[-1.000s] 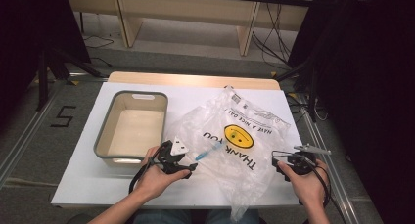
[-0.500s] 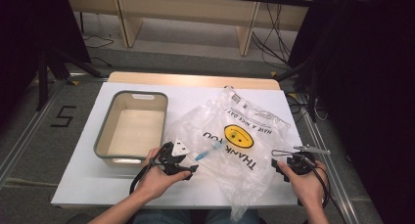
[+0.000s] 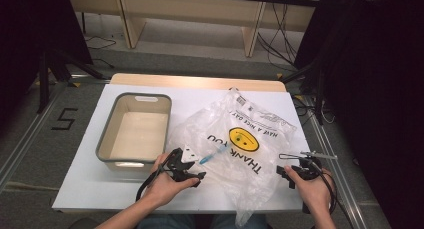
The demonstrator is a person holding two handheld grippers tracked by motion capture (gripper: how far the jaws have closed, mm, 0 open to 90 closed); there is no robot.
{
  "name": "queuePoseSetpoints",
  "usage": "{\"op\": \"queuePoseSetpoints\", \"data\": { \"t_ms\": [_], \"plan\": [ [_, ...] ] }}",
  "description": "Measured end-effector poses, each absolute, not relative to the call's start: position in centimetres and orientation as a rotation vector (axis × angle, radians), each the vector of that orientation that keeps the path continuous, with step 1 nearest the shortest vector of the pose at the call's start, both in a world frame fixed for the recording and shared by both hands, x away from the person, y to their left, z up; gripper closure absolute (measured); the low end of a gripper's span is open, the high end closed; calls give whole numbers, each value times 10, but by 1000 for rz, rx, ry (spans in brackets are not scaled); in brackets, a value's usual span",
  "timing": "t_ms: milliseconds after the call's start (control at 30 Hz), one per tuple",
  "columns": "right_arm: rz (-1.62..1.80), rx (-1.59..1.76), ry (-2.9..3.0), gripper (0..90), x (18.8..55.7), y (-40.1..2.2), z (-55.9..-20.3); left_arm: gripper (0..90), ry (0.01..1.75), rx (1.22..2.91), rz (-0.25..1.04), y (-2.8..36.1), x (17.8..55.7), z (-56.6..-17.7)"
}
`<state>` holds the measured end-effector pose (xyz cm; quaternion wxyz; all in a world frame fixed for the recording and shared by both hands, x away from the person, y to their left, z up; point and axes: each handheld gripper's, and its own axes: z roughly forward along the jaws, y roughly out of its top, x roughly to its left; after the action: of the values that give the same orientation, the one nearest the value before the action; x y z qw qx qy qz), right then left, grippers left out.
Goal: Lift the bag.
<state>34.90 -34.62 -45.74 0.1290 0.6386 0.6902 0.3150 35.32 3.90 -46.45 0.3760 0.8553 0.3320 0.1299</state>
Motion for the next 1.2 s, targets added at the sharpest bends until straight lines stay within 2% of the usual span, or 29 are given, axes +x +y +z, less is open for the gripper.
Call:
{"op": "queuePoseSetpoints", "data": {
  "t_ms": [233, 467, 567, 800, 1200],
  "plan": [
    [931, 1854, 2110, 521, 350, -340, -463, 380, 848, 2194, 336, 40, 355, -464],
    [912, 1835, 2203, 801, 351, -341, -466, 380, 847, 2191, 332, 39, 354, -464],
    [877, 1806, 2238, 887, 353, -340, -466, 381, 844, 2190, 328, 40, 352, -464],
    [805, 1754, 2218, 897, 365, -347, -465, 375, 852, 2175, 355, 41, 351, -458],
    [708, 1661, 2098, 895, 388, -374, -459, 366, 874, 2136, 480, 51, 362, -431]
  ]
}}
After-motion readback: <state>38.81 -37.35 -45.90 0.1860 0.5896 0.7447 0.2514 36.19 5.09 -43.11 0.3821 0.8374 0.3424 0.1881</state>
